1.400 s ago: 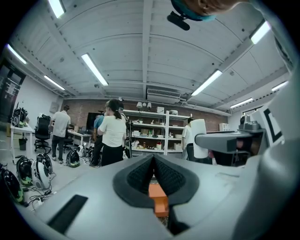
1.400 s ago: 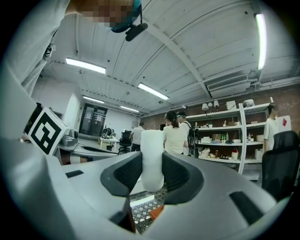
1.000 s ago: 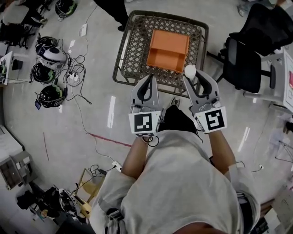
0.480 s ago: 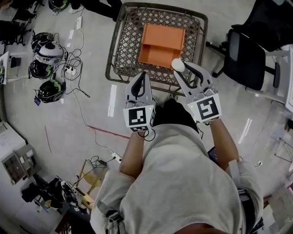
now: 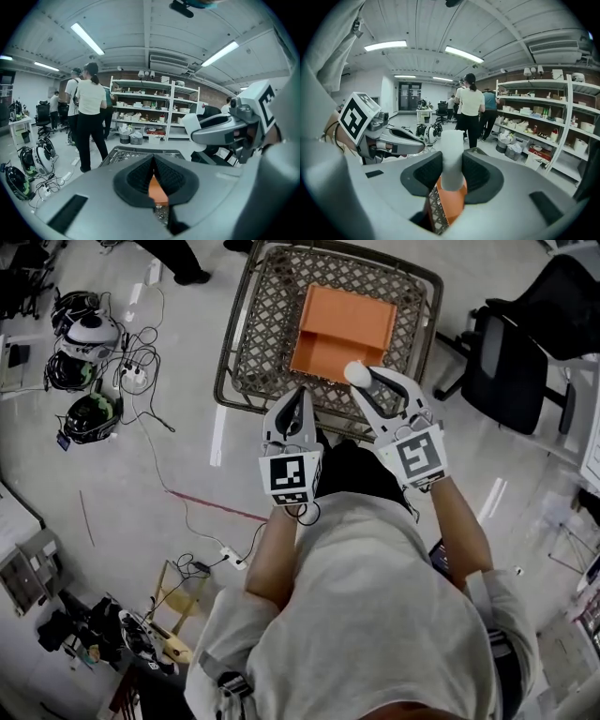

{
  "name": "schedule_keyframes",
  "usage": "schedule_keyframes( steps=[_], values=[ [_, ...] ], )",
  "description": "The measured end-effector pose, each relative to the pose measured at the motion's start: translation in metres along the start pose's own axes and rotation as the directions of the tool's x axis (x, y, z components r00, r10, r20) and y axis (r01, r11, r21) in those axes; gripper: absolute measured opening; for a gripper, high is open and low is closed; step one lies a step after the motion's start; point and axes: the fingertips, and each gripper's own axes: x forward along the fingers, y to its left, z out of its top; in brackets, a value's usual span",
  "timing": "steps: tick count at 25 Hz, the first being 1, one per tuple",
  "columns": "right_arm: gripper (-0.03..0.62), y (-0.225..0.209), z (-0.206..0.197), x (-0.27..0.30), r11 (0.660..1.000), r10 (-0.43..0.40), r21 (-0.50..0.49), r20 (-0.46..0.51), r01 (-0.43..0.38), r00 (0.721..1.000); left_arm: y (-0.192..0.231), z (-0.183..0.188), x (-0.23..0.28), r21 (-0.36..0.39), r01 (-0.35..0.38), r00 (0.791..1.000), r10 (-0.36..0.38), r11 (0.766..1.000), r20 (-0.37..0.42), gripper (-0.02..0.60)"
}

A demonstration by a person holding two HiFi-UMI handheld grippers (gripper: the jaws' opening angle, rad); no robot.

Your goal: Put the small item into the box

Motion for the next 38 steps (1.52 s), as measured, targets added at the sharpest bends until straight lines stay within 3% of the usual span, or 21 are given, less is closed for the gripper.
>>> schedule_keyframes(
  steps=[14,23,31,38],
  values=[
    [0.124,-0.004,-0.093,0.108,0.993,0.111,0.063,-0.265,-0.098,0.958,0.066,-0.067,0.056,-0.055,0.03,0.993,-0.037,0.998,-0.116,0.006],
    [0.125,-0.001,-0.138,0.131,0.989,0.145,0.074,-0.371,-0.126,0.917,0.071,-0.106,0.071,-0.077,0.073,0.98,-0.086,0.994,-0.181,0.006],
    [0.126,0.004,-0.176,0.14,0.982,0.183,0.062,-0.502,-0.176,0.845,0.064,-0.13,0.084,-0.099,0.101,0.964,-0.122,0.99,-0.235,0.006],
    [0.126,0.005,-0.2,0.157,0.979,0.199,0.068,-0.56,-0.195,0.804,0.068,-0.141,0.094,-0.138,0.089,0.956,-0.123,0.986,-0.265,0.006]
  ],
)
